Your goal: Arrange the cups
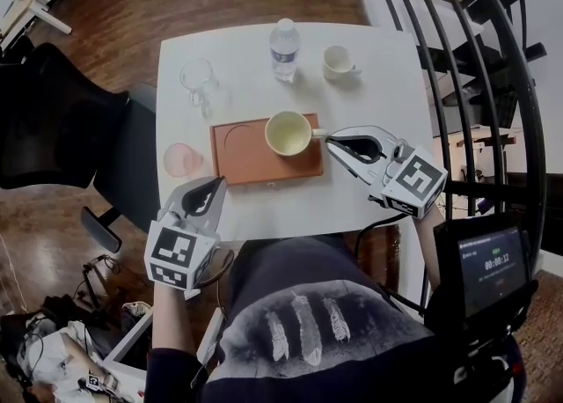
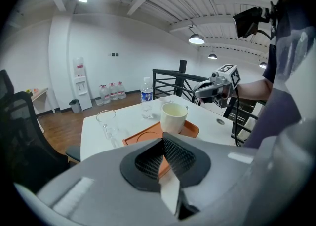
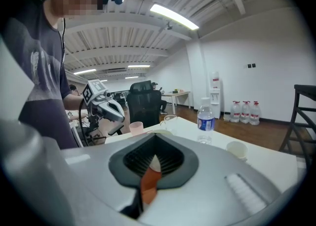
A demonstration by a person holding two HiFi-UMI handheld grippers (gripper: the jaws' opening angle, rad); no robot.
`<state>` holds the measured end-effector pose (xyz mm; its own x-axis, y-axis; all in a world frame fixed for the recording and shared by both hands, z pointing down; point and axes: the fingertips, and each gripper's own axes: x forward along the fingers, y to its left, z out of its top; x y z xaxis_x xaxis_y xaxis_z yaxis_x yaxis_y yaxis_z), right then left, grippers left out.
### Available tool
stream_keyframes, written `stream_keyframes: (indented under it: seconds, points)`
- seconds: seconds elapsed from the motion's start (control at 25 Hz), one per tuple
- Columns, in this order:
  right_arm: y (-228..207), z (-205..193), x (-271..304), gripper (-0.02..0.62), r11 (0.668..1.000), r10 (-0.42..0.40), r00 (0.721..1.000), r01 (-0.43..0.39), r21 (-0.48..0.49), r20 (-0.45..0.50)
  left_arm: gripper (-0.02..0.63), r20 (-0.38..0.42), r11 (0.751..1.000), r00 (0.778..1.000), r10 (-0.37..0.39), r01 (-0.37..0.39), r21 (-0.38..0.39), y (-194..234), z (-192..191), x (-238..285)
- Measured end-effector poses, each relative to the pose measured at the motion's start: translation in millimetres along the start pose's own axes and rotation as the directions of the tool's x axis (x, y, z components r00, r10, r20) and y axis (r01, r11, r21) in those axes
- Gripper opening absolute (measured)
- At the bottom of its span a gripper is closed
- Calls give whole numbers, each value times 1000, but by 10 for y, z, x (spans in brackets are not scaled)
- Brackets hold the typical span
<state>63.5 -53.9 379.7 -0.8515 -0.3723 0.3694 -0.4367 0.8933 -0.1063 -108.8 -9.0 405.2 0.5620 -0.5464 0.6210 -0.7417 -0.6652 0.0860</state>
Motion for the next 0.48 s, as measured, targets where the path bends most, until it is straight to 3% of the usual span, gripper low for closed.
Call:
stream_keyframes:
  seconds: [0.48]
  points:
    - [-19, -79, 78, 5, 1000, 8, 1000, -8, 5, -29, 15, 2, 1000, 1000, 4, -4, -9, 56, -43, 26]
